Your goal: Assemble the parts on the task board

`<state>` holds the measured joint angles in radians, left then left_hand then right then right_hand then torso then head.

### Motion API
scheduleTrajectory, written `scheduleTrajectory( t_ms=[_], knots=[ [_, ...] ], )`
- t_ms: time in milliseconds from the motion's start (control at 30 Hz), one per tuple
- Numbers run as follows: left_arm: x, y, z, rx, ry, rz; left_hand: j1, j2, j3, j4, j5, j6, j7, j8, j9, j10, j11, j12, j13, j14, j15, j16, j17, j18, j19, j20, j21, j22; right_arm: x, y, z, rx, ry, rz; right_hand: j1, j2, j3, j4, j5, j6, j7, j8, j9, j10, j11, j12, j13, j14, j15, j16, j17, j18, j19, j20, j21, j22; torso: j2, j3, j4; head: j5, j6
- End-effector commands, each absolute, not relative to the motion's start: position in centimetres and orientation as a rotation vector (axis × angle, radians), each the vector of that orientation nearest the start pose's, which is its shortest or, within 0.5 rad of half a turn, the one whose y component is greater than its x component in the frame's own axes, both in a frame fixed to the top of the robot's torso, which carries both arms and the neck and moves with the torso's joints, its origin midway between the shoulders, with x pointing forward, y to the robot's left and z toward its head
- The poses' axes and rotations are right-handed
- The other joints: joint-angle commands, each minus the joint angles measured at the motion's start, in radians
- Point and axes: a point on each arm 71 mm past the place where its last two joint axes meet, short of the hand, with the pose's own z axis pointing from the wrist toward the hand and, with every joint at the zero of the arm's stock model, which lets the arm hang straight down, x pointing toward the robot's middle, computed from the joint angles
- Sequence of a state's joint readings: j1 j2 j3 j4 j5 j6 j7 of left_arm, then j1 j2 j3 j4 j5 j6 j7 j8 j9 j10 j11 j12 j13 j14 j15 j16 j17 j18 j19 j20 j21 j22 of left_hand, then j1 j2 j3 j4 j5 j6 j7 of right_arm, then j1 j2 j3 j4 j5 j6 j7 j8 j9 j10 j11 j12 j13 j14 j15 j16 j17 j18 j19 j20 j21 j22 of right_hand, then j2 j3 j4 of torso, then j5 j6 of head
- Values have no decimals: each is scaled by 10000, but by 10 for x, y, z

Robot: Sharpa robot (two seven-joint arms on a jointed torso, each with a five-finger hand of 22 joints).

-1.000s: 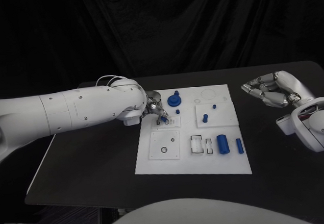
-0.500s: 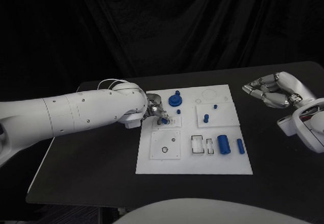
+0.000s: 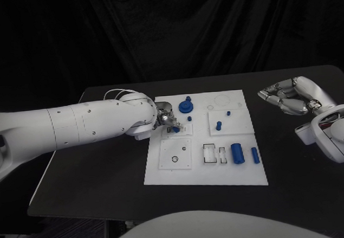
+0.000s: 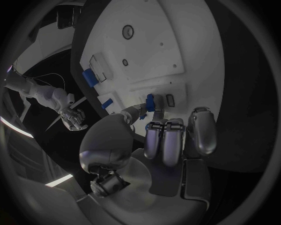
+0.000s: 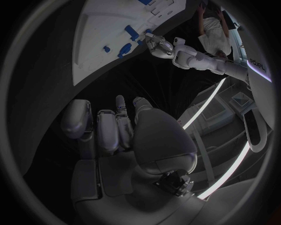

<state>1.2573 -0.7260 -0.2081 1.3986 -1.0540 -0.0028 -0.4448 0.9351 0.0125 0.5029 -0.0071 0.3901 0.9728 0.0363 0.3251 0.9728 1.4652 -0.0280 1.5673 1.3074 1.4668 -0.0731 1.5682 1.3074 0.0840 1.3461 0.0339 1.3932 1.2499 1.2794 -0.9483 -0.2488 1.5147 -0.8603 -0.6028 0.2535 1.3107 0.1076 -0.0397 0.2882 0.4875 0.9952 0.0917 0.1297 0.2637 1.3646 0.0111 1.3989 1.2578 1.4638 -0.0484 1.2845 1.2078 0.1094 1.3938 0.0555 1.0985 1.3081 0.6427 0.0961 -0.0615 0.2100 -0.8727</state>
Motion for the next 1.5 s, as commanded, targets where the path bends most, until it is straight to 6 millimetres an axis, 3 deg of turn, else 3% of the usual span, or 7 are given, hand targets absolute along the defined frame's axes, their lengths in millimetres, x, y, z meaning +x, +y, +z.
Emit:
scheduleTrajectory(
  t_ms=[33,867,1067,1367,1500],
  knots=[
    [486,200,-259,-1947,22547,-4169,46,124,98,-28,104,28,24,-48,11,1055,-41,35,2634,1040,-57,26,2634,-32,-10,8,-57,15,471,-265,-201,2910,15150,8845,99,2,42,-9,39,42,18,-39,-13,-60,14,-14,-355,212,-78,-54,-11,-48,-31,-34,-35,217,-2,-2,5,-17,1],
    [480,210,-251,-2604,21315,-4762,83,73,187,-221,440,356,-45,-59,120,1055,-93,35,2634,1040,-103,26,2634,-70,150,-27,16,206,471,-268,-201,2983,15201,8761,116,8,44,-1,45,42,21,-43,-16,-61,17,-17,-352,203,-76,-75,-32,-45,-38,-32,-60,211,1,-5,3,-50,1],
    [477,216,-249,-2924,20771,-4926,-99,94,47,-45,160,498,-85,-90,172,1055,-132,35,2634,1040,-143,26,2634,-93,248,-64,60,311,471,-268,-201,2990,15199,8751,116,8,44,-1,45,42,21,-43,-16,-61,17,-17,-352,203,-76,-75,-32,-45,-38,-32,-60,211,3,-8,6,-22,1],
    [471,221,-257,-3357,20283,-5045,-166,121,-46,74,66,568,-103,-110,198,1055,-153,35,2634,1040,-164,26,2634,-115,325,-85,106,404,471,-266,-201,2983,15208,8762,123,2,42,-2,46,38,23,-46,-18,-67,18,-22,-362,202,-75,-80,-38,-45,-39,-32,-65,210,0,0,1,1,1],
    [468,221,-263,-3468,20236,-5056,-214,138,-200,217,-213,633,-129,-154,226,1055,-179,35,2634,1040,-192,26,2634,-126,377,-114,125,458,471,-266,-202,2987,15218,8763,127,-2,40,-3,47,35,24,-49,-19,-71,18,-27,-369,200,-75,-85,-43,-45,-39,-32,-67,210,-5,3,14,-24,1]
  ],
)
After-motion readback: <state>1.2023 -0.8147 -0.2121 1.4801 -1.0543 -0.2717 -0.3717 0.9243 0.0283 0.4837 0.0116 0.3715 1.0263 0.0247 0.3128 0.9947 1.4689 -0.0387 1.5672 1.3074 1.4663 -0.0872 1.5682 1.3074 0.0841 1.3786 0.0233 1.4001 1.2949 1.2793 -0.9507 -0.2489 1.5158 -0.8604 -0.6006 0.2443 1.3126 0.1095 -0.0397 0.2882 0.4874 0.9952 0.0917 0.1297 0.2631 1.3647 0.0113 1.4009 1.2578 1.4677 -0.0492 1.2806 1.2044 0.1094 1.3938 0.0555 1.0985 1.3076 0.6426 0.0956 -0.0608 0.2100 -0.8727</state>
